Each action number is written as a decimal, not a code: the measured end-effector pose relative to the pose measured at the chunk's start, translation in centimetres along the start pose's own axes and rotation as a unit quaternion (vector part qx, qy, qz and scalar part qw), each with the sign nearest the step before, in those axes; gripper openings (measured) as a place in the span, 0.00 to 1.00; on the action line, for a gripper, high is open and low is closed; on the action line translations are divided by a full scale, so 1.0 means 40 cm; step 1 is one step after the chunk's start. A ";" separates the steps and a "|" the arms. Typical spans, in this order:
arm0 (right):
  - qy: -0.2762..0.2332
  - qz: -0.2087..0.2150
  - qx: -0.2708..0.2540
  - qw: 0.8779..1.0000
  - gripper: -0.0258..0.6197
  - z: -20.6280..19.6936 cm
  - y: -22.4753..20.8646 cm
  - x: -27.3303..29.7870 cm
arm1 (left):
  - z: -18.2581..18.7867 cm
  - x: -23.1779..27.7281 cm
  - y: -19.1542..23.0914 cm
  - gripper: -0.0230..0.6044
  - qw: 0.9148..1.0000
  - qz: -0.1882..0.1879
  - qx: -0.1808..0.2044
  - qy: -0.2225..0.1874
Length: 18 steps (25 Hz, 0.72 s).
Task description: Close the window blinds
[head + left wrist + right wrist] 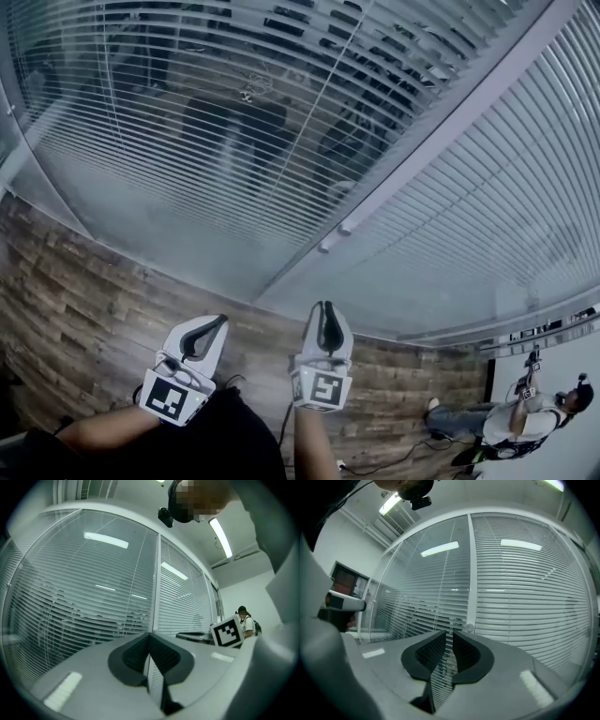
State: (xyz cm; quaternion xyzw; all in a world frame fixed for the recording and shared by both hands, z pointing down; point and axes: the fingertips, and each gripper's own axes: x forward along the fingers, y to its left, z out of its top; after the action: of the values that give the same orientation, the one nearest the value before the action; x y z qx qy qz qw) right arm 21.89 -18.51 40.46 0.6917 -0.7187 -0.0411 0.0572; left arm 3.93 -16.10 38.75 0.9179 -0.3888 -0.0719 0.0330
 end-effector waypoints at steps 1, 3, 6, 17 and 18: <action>0.003 -0.004 -0.007 1.000 0.09 0.001 -0.010 0.025 | 0.004 0.008 0.009 0.04 1.000 -0.004 0.001 -0.001; 0.010 -0.012 -0.022 1.000 0.11 -0.005 -0.029 0.077 | -0.006 0.024 0.029 0.04 1.000 -0.007 -0.001 -0.001; 0.025 -0.019 -0.044 0.999 0.16 -0.024 -0.058 0.140 | -0.038 0.039 0.055 0.04 1.000 -0.006 -0.005 0.004; 0.085 -0.051 -0.208 0.973 0.22 -0.088 -0.148 0.316 | -0.078 0.042 0.131 0.04 1.000 0.017 -0.005 0.010; 0.087 -0.051 -0.216 0.971 0.23 -0.086 -0.146 0.330 | -0.079 0.043 0.137 0.04 1.000 0.018 -0.006 0.011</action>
State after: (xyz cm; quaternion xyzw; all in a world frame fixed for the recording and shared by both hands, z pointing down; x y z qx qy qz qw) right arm 27.67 -31.85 43.41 0.6999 -0.6489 -0.1379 0.2648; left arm 1.72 -21.14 42.34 0.9112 -0.4045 -0.0638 0.0444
